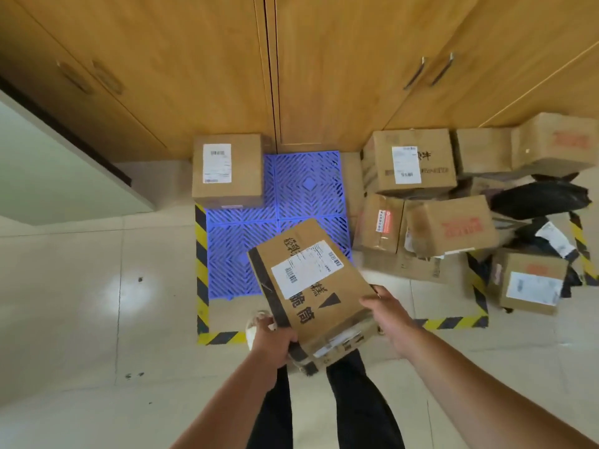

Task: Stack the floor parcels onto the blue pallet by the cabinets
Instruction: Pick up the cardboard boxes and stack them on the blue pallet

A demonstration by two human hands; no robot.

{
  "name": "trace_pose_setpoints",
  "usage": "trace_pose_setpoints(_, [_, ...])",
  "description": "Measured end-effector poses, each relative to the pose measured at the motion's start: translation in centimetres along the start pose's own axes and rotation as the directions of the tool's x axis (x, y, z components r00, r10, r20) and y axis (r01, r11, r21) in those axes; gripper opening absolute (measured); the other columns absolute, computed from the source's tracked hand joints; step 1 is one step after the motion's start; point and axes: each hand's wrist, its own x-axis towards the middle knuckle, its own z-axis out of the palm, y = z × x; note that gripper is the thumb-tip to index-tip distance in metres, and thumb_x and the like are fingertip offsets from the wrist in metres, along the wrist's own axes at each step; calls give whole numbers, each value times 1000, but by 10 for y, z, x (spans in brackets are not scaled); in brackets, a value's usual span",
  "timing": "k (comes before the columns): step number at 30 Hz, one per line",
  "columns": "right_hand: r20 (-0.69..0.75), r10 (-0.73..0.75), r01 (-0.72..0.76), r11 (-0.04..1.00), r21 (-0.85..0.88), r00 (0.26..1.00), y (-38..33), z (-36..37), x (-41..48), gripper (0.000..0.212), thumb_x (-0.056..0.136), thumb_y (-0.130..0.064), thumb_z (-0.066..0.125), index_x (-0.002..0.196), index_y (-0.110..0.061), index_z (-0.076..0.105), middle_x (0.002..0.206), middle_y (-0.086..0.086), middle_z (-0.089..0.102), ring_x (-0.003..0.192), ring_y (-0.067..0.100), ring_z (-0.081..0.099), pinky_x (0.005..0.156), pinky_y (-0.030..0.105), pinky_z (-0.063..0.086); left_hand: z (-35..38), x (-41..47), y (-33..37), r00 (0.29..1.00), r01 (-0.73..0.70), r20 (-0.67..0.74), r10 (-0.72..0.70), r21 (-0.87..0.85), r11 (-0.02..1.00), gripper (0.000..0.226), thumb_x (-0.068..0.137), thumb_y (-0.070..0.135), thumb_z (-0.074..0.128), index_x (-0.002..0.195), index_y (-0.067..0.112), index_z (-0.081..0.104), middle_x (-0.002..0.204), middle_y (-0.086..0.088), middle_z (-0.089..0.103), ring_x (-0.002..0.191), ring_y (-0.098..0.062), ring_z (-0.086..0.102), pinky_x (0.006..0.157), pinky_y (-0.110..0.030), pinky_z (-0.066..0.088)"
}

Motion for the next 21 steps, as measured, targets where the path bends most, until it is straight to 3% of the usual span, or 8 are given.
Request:
trace_pose_setpoints(2, [0,44,-44,999,15,999,6,14,50,41,98,-23,56,138,-29,47,126,4,59,105,24,55,80,39,49,6,55,2,1000,6,3,-6,89,996,62,65,2,64,124,15,48,108,-20,63,84,-30,66,69,-41,59])
trace_pose_setpoints(4, [-12,55,-54,997,59,998,4,24,96,42,98,-20,54,138,-30,46,118,2,58,99,22,54,89,44,49,15,95,13,1000,-13,22,10,132,991,64,64,8,67,125,18,47,106,-16,64,85,-28,66,78,-43,59])
trace_pose_setpoints(7, [-35,57,-52,989,136,998,2,36,173,45,101,-14,52,141,-33,45,125,5,54,109,27,52,95,47,47,30,155,32,996,-79,58,73,99,992,57,80,-2,66,126,17,38,90,-11,61,73,-23,59,66,-34,49])
trace_pose_setpoints(10, [-40,-24,30,987,159,999,-14,44,239,41,99,-6,46,125,-36,54,116,6,59,102,27,55,90,47,50,50,205,41,989,-137,76,126,165,977,55,81,2,67,123,18,36,95,-7,58,80,-22,57,59,-31,45])
trace_pose_setpoints(14, [-155,-184,217,948,233,971,-44,47,324,44,91,1,49,116,-31,65,99,3,68,80,24,62,74,41,54,79,258,46,964,-114,261,61,195,974,33,75,17,71,99,14,49,105,-13,64,87,-22,62,71,-33,48])
trace_pose_setpoints(16, [-246,-261,316,924,217,933,-63,43,349,42,95,-2,52,124,-29,64,108,0,68,82,19,62,76,40,55,84,273,58,913,-126,407,21,233,964,7,90,14,63,90,18,58,96,-6,63,84,-19,61,78,-32,48])
trace_pose_setpoints(18, [-298,-334,393,904,167,894,-78,36,365,50,96,-6,56,141,-29,54,128,-4,58,98,12,56,88,36,53,81,288,73,889,-240,452,80,308,921,10,95,15,59,97,24,63,95,-2,63,86,-18,61,81,-32,48])
trace_pose_setpoints(21, [-326,-503,517,855,-49,801,-85,36,371,60,94,-18,65,148,-34,44,147,-3,47,111,6,50,90,28,49,62,310,114,868,-412,430,250,342,844,11,94,14,60,96,18,70,85,-4,68,79,-18,61,67,-24,51])
